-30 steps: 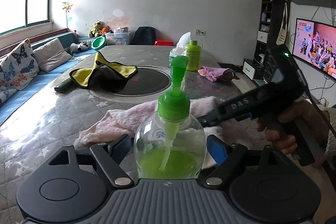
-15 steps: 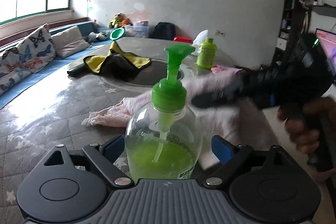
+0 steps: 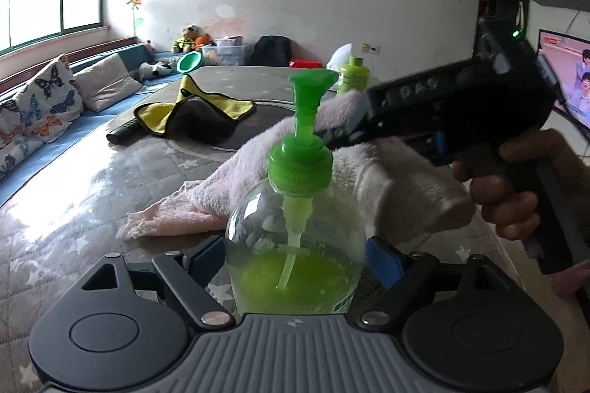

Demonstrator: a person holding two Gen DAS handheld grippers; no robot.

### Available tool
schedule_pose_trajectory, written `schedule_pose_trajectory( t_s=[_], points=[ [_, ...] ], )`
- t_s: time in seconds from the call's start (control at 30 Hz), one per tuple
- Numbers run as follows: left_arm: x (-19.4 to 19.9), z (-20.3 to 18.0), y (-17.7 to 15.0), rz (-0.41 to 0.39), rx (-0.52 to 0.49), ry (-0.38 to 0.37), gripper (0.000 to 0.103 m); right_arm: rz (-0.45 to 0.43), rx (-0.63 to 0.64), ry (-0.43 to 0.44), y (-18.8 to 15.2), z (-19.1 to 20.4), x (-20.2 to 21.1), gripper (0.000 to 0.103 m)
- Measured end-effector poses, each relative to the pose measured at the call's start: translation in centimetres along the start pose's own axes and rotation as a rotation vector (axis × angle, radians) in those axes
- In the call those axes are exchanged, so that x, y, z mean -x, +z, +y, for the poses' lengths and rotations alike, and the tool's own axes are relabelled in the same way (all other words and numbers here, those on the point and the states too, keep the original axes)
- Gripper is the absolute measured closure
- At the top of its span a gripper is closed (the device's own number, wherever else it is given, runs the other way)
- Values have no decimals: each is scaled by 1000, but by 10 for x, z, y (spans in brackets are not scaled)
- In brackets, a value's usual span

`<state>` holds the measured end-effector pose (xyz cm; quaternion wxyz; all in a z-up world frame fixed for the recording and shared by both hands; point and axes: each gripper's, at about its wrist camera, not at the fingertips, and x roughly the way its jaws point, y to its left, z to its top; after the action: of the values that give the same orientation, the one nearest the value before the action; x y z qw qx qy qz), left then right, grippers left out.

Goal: Clean container
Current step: 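Wipe the bottle body and pump with the towel in the right tool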

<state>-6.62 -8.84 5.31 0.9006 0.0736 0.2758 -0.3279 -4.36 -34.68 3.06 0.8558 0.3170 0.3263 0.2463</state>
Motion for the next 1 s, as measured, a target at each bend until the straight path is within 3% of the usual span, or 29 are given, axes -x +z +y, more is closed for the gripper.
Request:
schedule_pose_trajectory(
  t_s=[0.3,0.47,0.63,0.83,1.0],
  points=[
    [-1,-3,-1,9,-8,8,17,61,10,-104,-22,-25,-8,70],
    [-5,-3,2,22,-1,2,13,52,7,-99,-24,-22,1,70],
    [-6,-3,4,9,7,-9,0,9,14,-48,-11,-7,14,70],
    [-2,-2,8,-18,6,-21,0,-34,57,35,8,21,21,70],
    [-4,-7,9,-18,-25,0,0,-5,73,21,8,23,1,70]
  ],
)
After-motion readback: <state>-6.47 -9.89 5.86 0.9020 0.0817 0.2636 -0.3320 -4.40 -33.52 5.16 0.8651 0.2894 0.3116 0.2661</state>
